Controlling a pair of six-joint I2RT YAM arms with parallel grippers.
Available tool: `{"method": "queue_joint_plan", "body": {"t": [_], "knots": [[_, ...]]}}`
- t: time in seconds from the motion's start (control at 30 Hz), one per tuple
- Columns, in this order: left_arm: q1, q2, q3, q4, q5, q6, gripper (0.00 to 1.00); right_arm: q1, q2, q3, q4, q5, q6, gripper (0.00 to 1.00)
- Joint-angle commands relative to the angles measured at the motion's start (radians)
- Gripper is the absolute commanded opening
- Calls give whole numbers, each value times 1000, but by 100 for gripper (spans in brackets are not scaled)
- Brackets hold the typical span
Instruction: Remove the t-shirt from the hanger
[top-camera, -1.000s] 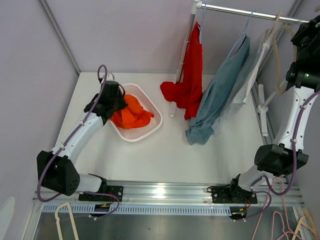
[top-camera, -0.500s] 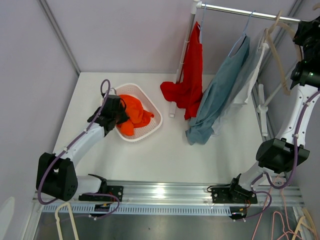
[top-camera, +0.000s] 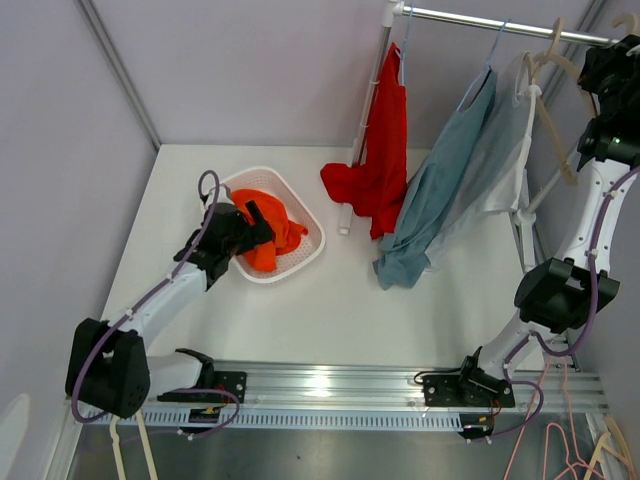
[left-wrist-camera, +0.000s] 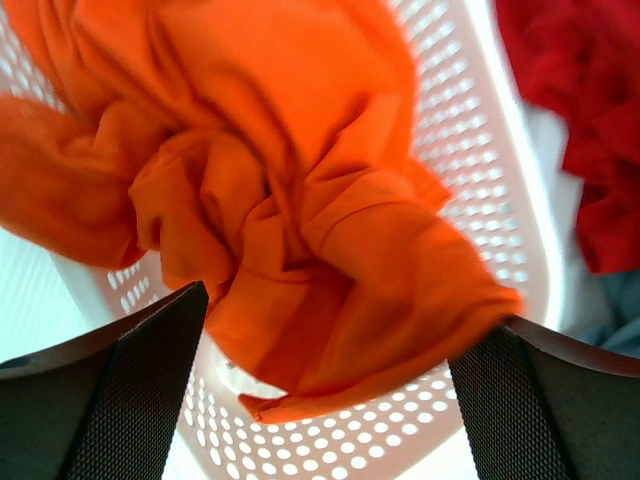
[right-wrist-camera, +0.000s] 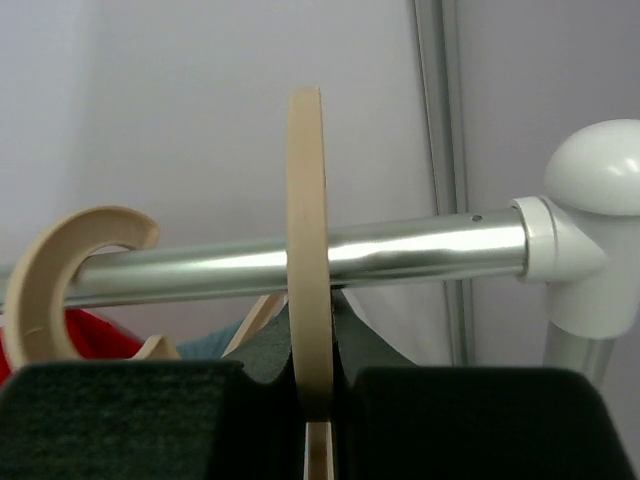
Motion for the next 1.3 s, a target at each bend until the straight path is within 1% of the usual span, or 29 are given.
{"method": "queue_joint_plan", "body": {"t": [0.0, 0.23, 0.4, 0.43, 0.5, 0.67, 0.7, 0.8, 0.83, 0.87, 0.9, 0.93, 1.0, 1.03, 1.07, 1.17, 1.23, 1.27], "knots": [[-17, -77, 9, 88, -33, 23, 99, -4, 18, 47, 58, -27, -13, 0], [-37, -113, -5, 88, -67, 35, 100, -1, 9, 6, 24, -18, -38, 0], [-52, -119, -7, 77, -75, 35, 99, 2, -49, -95, 40, 11, -33, 0], [-55, -123, -8, 79, -76, 39, 100, 2, -56, -118, 43, 13, -36, 5], [-66, -131, -7, 67, -85, 41, 99, 2, -66, -129, 31, 18, -36, 12], [-87, -178, -13, 56, -110, 46, 99, 2, -88, -134, -8, 21, -43, 17], [-92, -185, -11, 50, -111, 47, 99, 3, -100, -134, -11, 19, -44, 20], [-101, -209, -10, 33, -124, 52, 99, 12, -138, -131, -49, 37, -59, 41], [-104, -221, -11, 30, -131, 55, 99, 22, -151, -132, -52, 48, -64, 53], [-104, -228, -11, 25, -134, 56, 99, 22, -161, -132, -60, 62, -72, 57], [-107, -232, -10, 21, -136, 58, 99, 37, -172, -128, -66, 109, -81, 60], [-109, -238, -10, 11, -139, 59, 100, 48, -193, -123, -87, 143, -98, 65], [-113, -261, -7, 2, -147, 62, 100, 69, -210, -99, -112, 185, -115, 70], [-113, -267, -5, -13, -150, 66, 100, 74, -217, -83, -147, 183, -127, 75], [-118, -277, -4, -21, -153, 66, 100, 77, -217, -66, -170, 174, -127, 76], [-127, -315, -5, -30, -165, 69, 99, 101, -191, 26, -288, 130, -106, 75], [-133, -324, -4, -36, -168, 70, 100, 114, -175, 78, -312, 98, -95, 74], [-138, -327, -2, -38, -170, 70, 100, 121, -165, 84, -315, 90, -87, 76]]}}
